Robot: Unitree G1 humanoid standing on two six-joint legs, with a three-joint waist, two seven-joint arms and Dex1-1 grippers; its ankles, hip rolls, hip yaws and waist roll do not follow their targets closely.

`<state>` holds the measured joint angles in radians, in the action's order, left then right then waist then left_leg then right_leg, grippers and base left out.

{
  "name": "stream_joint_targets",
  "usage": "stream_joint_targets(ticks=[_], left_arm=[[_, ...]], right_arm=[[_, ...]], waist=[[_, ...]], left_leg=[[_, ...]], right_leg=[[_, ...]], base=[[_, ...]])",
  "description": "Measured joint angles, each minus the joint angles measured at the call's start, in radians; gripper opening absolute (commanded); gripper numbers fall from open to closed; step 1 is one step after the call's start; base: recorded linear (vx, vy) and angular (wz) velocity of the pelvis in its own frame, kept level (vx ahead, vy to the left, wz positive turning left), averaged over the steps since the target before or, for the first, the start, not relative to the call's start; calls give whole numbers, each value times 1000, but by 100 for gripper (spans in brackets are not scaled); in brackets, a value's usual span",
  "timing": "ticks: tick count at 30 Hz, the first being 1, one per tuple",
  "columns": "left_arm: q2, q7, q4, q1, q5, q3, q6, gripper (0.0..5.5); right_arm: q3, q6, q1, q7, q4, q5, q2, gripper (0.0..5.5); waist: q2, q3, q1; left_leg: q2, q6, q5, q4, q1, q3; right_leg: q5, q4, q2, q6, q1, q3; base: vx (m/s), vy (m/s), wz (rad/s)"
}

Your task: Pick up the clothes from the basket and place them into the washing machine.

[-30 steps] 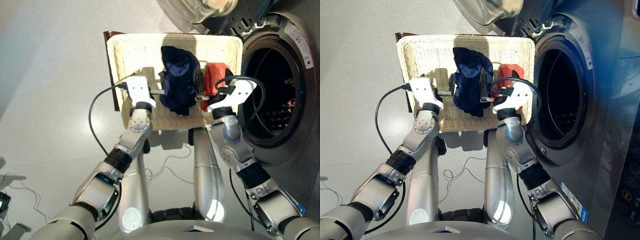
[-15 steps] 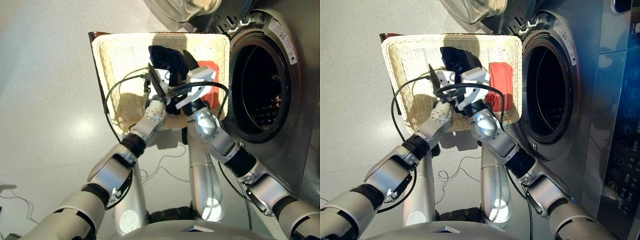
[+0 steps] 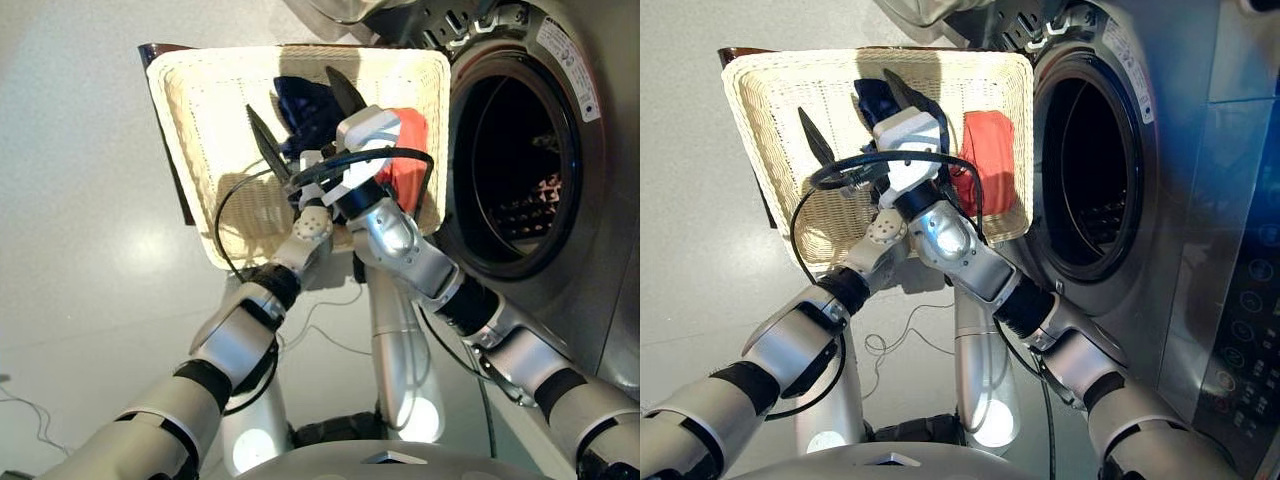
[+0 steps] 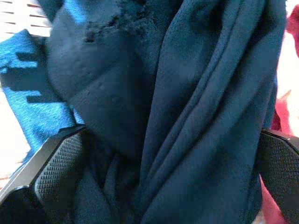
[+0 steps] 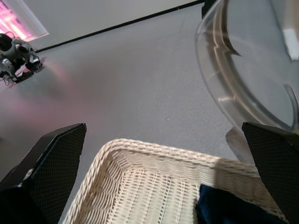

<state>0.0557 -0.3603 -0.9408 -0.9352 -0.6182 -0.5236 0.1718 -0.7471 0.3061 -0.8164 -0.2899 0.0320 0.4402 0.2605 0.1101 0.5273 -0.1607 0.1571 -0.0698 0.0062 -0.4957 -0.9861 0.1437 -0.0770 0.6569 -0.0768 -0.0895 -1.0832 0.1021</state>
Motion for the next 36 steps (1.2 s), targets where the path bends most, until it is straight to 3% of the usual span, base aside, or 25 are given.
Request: stream_joint_targets(ticks=[6, 8, 9, 11, 12, 16, 17, 20, 25, 28, 31, 34, 36], left_arm=[[1, -18, -21, -19, 0, 42, -4, 550], [0, -26, -27, -21, 1, 42, -4, 550], [-1, -27, -26, -21, 1, 39, -4, 414], [-1, -25, -37, -34, 2, 39, -9, 45], [-1, -25, -43, -43, 2, 44, -19, 0], [0, -25, -50, -51, 2, 59, -29, 0], [0, -25, -52, -52, 2, 58, -29, 0], [-2, -24, -57, -56, 2, 51, -33, 0], [1, -31, -19, -16, 58, 7, -37, 0], [44, -39, 92, 90, 92, -7, -33, 0], [129, -39, 326, 246, 135, -23, 0, 0], [199, -26, 498, 361, 191, -17, 22, 0], [234, -3, 608, 417, 203, -4, 28, 0]], right_arm=[[-4, -16, -7, -6, 0, 1, -2, 550], [-1, -17, -7, -4, -8, 10, 3, 550], [-2, -17, -9, -4, -8, 15, 3, 550], [-4, -17, -10, -2, -11, 19, 3, 550], [-4, -17, -7, 2, -15, 20, 3, 550], [-6, -17, -7, 20, -38, 37, 11, 550], [-4, -17, -6, 21, -38, 38, 12, 550], [-2, -17, 1, 21, -41, 38, 29, 550], [14, -18, 77, 13, -39, 34, 78, 550], [65, -19, 147, -1, -36, 4, 109, 550], [166, -18, 236, -7, -48, -4, 145, 550], [263, -17, 332, -6, -63, -3, 168, 550], [307, -17, 382, 12, -83, -2, 200, 550]], waist=[[6, -3, 0], [14, -8, 1], [16, -9, -1], [20, -11, -3], [20, -11, -3], [21, -11, -5], [21, -11, -4], [23, -10, -6], [26, -8, -4], [24, -7, -3], [22, -7, 7], [9, -3, 34], [-14, -2, 49]], left_leg=[[35, -18, -41, -74, -30, -1], [35, -14, -39, -79, -33, -1], [36, -14, -40, -80, -35, 1], [37, -17, -44, -85, -42, 2], [39, -21, -48, -88, -44, 2], [36, -17, -45, -83, -42, 5], [35, -21, -45, -82, -40, 4], [31, -20, -44, -72, -31, 5], [-5, -17, -1, 46, 73, 19], [-16, -20, 23, 133, 180, 27], [-30, -22, 45, 221, 294, 27], [-42, -23, 64, 298, 402, 27], [-52, -17, 70, 329, 448, 23]], right_leg=[[-9, 33, 31, 11, -25, 8], [-3, 39, 32, 8, -33, 10], [-2, 41, 32, 9, -38, 10], [-5, 44, 34, 9, -45, 12], [-8, 44, 35, 14, -46, 12], [-6, 43, 32, 7, -49, 13], [0, 43, 32, 16, -47, 13], [1, 37, 28, 17, -40, 14], [3, -7, -2, 16, 33, 12], [8, -58, -10, 14, 125, 10], [9, -112, -18, 13, 223, 3], [14, -165, -21, 6, 321, -1], [14, -189, -33, 1, 369, -15]], base=[[17, 6, -151], [0, 0, 0], [0, 0, 0], [0, 0, 0], [0, 0, 0], [-27, 1, -3], [-98, 12, -5], [-30, 4, -4], [24, 11, 43], [95, 32, -28], [135, 41, -45], [90, 22, -49], [92, 16, 94]])
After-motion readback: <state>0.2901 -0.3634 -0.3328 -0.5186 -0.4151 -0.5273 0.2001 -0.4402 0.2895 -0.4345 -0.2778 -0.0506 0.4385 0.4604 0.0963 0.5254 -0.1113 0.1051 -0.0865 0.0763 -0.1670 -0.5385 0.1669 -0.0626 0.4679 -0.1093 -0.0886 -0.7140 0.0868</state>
